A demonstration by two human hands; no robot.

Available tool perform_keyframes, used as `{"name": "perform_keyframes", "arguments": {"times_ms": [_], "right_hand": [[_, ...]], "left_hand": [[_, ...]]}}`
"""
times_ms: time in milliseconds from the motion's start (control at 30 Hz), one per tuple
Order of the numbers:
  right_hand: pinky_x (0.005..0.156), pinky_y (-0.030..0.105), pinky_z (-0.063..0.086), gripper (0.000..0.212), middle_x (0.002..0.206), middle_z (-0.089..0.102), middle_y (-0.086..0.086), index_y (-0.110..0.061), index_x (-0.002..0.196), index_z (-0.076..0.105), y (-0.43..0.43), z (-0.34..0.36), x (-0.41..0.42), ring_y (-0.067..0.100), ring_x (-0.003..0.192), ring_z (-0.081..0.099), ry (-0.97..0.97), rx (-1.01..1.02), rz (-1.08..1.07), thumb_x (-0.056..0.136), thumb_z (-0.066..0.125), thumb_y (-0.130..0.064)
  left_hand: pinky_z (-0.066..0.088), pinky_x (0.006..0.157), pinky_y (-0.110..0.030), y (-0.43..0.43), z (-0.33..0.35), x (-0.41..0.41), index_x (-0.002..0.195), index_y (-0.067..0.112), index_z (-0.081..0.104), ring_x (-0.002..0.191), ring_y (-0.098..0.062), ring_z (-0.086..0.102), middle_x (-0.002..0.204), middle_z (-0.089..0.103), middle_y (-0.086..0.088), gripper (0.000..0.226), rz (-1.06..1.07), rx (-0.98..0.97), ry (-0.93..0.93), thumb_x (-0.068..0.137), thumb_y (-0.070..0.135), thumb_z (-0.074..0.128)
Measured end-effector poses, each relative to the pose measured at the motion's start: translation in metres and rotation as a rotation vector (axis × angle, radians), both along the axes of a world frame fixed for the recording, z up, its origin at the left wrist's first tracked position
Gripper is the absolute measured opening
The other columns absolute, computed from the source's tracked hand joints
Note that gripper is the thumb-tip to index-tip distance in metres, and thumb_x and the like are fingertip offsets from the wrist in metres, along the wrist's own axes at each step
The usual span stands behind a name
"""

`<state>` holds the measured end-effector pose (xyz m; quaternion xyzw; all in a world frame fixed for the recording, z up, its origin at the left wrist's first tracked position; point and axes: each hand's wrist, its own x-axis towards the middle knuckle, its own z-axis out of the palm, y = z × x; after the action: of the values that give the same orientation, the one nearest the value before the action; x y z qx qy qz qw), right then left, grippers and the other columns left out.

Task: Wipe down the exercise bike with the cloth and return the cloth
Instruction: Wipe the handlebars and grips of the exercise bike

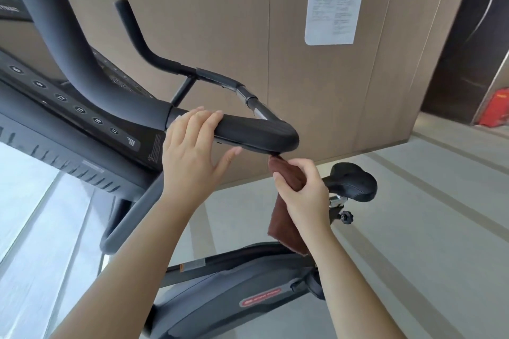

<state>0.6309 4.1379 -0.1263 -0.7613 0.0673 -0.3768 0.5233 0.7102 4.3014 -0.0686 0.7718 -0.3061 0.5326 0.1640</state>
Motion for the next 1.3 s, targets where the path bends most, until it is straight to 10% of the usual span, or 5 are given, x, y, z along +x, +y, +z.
{"name": "perform_keyframes", "arguments": {"times_ms": [600, 767, 1300], "right_hand": [[0.073, 0.007, 0.040, 0.024, 0.088, 0.063, -0.015, -0.028, 0.093, 0.056, -0.007, 0.003, -0.003, 0.008, 0.090, 0.060, -0.132, -0.059, -0.137, 0.076, 0.071, -0.018], [0.071, 0.000, 0.037, 0.032, 0.084, 0.059, -0.025, -0.036, 0.086, 0.051, -0.008, 0.016, 0.002, -0.011, 0.085, 0.056, -0.204, -0.101, -0.162, 0.074, 0.072, -0.015], [0.074, 0.001, 0.039, 0.027, 0.086, 0.059, -0.017, -0.028, 0.091, 0.052, -0.005, -0.002, 0.014, 0.004, 0.088, 0.059, -0.258, 0.037, -0.229, 0.077, 0.071, -0.015]], "left_hand": [[0.033, 0.096, -0.037, -0.005, -0.001, 0.004, 0.111, 0.004, 0.059, 0.110, -0.024, 0.047, 0.108, 0.063, -0.011, 0.044, -0.040, -0.093, -0.028, 0.087, 0.040, 0.056], [0.032, 0.096, -0.037, -0.007, -0.001, 0.004, 0.110, 0.004, 0.060, 0.109, -0.024, 0.047, 0.106, 0.063, -0.012, 0.044, -0.034, -0.110, -0.018, 0.086, 0.041, 0.055], [0.030, 0.096, -0.037, -0.007, 0.002, -0.004, 0.109, 0.004, 0.060, 0.108, -0.031, 0.053, 0.106, 0.063, -0.012, 0.045, -0.005, -0.119, 0.049, 0.085, 0.041, 0.055]]}}
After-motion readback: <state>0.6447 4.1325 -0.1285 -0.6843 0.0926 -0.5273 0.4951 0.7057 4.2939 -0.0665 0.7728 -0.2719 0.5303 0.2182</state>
